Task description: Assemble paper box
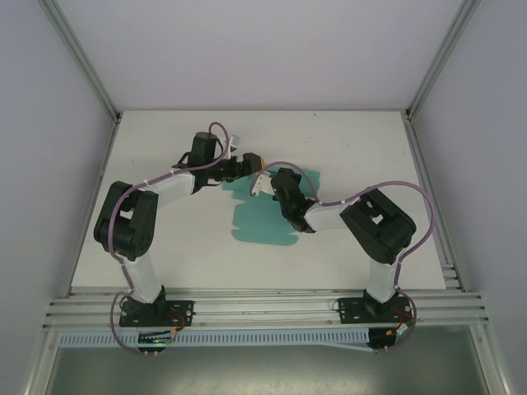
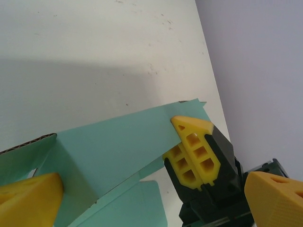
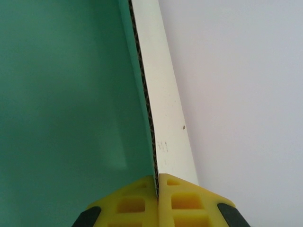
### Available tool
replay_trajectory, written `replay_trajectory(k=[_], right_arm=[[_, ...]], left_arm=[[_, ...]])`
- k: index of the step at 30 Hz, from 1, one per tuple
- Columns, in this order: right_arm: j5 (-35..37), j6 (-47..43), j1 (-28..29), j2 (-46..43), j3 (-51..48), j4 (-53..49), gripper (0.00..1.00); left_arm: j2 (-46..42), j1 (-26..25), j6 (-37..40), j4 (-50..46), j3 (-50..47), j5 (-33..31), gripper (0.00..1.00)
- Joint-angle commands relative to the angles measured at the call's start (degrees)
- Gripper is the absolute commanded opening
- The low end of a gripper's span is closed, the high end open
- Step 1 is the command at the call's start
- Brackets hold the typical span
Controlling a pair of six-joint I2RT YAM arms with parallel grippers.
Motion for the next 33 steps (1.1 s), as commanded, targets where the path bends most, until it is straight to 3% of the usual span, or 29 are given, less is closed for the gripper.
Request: replay_trajectory(k=[1, 10, 14, 22, 24, 27, 30, 33], right_arm=[[3.5, 5.6, 1.3, -0.5, 2.0, -2.6, 0.00], [1.3, 4.1, 3.5, -1.1, -3.0, 5.0, 0.00], [0.4, 3.6, 4.3, -0.6, -3.5, 5.7, 0.00], [2.1, 0.5, 5.1, 0.7, -5.0, 11.1, 0.00], [2.0, 0.6, 5.2, 0.1, -5.5, 11.4, 0.00], [1.5, 0.7, 5.5, -1.2, -6.3, 11.2, 0.00], [1.6, 0.5, 5.6, -1.7, -6.6, 10.9, 0.00], [2.4, -0.3, 5.6, -1.7, -7.1, 11.4, 0.00]], left_arm=[[-1.2, -0.6, -1.6, 2.3, -0.9, 1.6, 0.94], [1.3, -0.9, -5.5, 6.2, 0.1, 3.3, 0.74], [1.4, -1.2, -5.2, 5.9, 0.0, 2.2, 0.53], [1.5, -1.3, -3.8, 0.5, 0.8, -1.1, 0.37], [1.4, -1.4, -3.3, -1.4, 1.2, -2.5, 0.25], [1.5, -1.4, -2.7, -2.4, 1.7, -2.9, 0.14], [1.9, -1.4, -2.3, -3.4, 2.2, -1.9, 0.08], [1.2, -1.4, -1.9, -4.0, 1.6, -2.7, 0.09]])
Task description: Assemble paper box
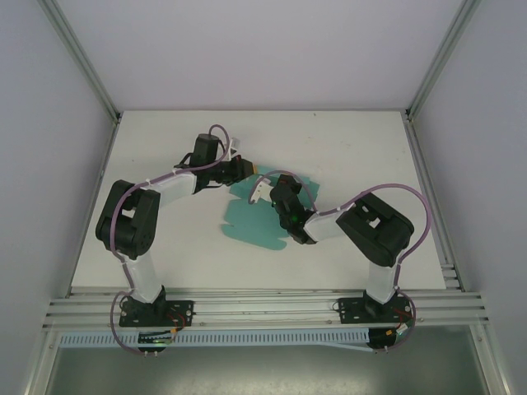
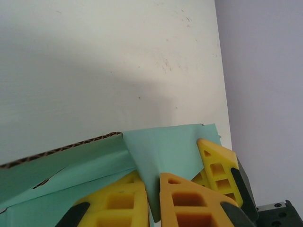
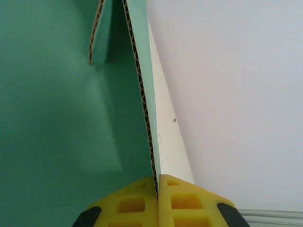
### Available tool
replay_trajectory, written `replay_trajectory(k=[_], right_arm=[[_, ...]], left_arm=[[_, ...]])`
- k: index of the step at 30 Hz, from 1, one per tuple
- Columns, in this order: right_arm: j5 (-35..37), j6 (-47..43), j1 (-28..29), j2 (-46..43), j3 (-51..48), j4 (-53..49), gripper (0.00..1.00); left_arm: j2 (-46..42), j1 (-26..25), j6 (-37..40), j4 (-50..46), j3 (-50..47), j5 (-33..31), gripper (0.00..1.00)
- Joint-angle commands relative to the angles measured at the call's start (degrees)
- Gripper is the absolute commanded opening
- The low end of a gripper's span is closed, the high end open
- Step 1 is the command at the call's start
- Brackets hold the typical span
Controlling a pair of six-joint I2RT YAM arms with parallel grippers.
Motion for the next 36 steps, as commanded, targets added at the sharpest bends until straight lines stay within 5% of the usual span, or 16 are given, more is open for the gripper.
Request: replay_trajectory(k=[1, 8, 16, 26, 36], right_arm=[[-2.9, -0.7, 1.9, -1.4, -1.4, 2.3, 0.00], [-1.0, -0.2, 1.5, -2.2, -1.8, 0.4, 0.00], [-1.8, 4.7, -0.9, -6.2, -2.6, -4.9, 0.00], [-1.4, 6.5, -1.2, -8.2, -3.0, -6.8, 0.00], [-2.1, 8.7, -1.3, -10.0, -2.5, -8.7, 0.00]], left_arm=[[0.0, -0.9, 2.8, -2.0, 1.2, -0.8, 0.17], [-6.7, -0.8, 8.0, -8.1, -1.2, -6.4, 0.54], [-20.7, 4.5, 9.1, -11.6, -15.2, -15.0, 0.82], [-20.9, 6.0, 10.2, -15.7, -20.6, -27.3, 0.78], [-8.4, 6.2, 11.3, -5.7, -14.9, -14.7, 0.69]])
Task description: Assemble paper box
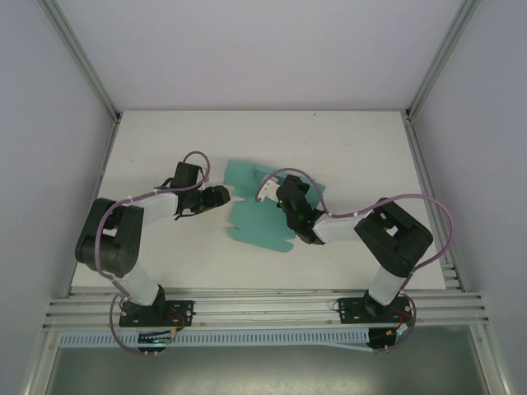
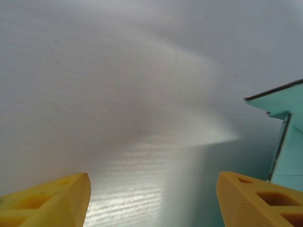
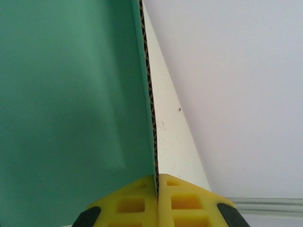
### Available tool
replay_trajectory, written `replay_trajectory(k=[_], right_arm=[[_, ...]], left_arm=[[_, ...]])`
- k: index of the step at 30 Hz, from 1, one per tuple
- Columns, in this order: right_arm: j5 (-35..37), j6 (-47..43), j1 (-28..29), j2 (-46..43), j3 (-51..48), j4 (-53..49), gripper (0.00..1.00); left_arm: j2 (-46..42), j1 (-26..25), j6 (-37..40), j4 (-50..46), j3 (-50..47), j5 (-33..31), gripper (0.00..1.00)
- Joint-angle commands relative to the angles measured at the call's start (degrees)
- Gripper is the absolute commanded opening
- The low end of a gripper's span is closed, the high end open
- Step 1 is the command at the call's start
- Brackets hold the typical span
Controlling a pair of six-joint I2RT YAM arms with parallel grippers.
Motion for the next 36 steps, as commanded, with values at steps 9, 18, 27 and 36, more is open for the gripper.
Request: replay_trajectory(k=[9, 18, 27, 36], right_arm=[[-1.9, 3.5, -0.1, -2.2, 0.0, -0.1, 0.00], [-3.2, 6.2, 0.1, -2.5, 0.4, -0.8, 0.00], [-3.0, 8.5, 0.3, -1.2, 0.8, -1.7, 0.00], [-2.4, 8.6, 0.5, -0.8, 0.7, -0.4, 0.00]], left_arm=[[4.4, -0.5, 2.2, 10.2, 4.0, 13.0, 0.75], [9.3, -5.9, 5.7, 7.2, 10.5, 12.8, 0.51], [12.2, -8.8, 6.1, 3.3, 13.4, 10.3, 0.47], [14.4, -10.0, 6.1, -2.8, 17.7, 3.3, 0.65]])
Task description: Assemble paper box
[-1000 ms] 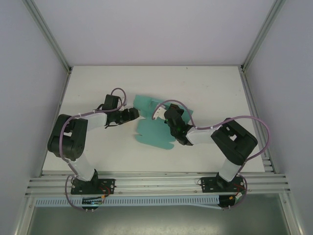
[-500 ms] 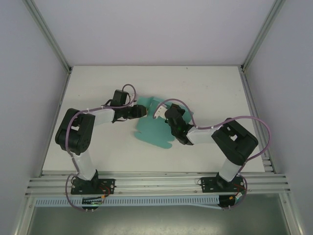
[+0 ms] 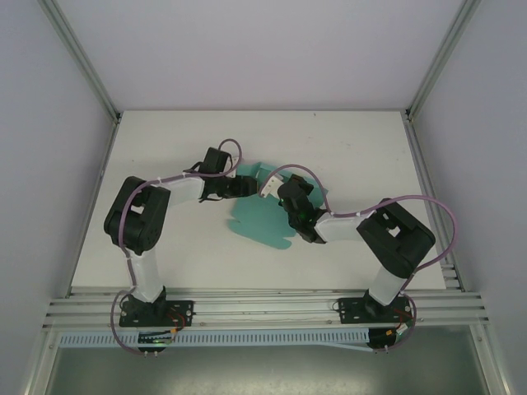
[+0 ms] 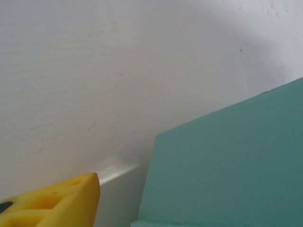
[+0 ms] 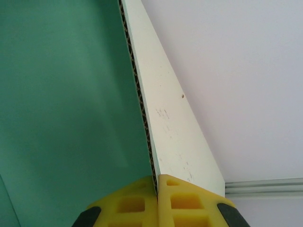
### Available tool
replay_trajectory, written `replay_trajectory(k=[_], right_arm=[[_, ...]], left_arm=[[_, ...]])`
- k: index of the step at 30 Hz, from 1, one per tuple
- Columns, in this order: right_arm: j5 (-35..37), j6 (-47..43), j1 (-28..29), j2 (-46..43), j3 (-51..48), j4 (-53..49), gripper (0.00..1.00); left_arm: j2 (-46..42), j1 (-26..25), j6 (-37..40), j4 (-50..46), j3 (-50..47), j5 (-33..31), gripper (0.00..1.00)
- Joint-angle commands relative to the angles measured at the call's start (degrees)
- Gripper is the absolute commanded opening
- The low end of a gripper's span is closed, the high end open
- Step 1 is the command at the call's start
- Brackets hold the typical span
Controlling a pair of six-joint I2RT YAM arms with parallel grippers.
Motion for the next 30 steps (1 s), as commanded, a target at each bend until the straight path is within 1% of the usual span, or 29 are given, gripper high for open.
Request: replay_trajectory(k=[1, 8, 11, 13, 16, 20, 22, 26, 30], right_arm=[[-3.0, 2.1, 1.2, -0.1, 0.6, 2.1, 0.00], [-2.0, -1.3, 0.4, -0.4, -0.1, 2.2, 0.00], [-2.4, -3.1, -0.4, -0.8, -0.6, 2.1, 0.00], [-2.5, -3.6, -0.6, -1.0, -0.7, 2.0, 0.00], [-2.7, -5.1, -0.6, -1.2, -0.8, 1.7, 0.00], [-3.3, -6.9, -0.8, -1.1, -1.7, 3.3, 0.00], [-3.9, -7.9, -0.8, -1.2, -2.0, 4.6, 0.00], [-4.7, -10.5, -0.7, -1.1, -1.8, 6.7, 0.00], [-6.2, -11.2, -0.6, -1.9, -1.5, 6.9, 0.00]], left_arm=[[0.7, -1.1, 0.9, -2.5, 1.0, -2.5, 0.66], [-5.7, -1.1, 2.7, -4.0, -1.8, -5.9, 0.77], [-10.0, -0.7, 3.7, -4.5, -4.2, -9.6, 0.84], [-12.7, 0.1, 4.1, -4.8, -5.8, -11.1, 0.84], [-17.8, 2.2, 4.0, -5.4, -9.1, -11.8, 0.87], [-24.7, 5.8, 3.5, -5.5, -13.3, -14.0, 0.98], [-27.0, 7.8, 3.0, -5.9, -14.0, -15.6, 0.99], [-26.6, 10.8, 2.0, -7.1, -11.6, -19.2, 0.99], [-20.4, 14.8, 0.5, -7.5, -6.1, -17.3, 0.99]])
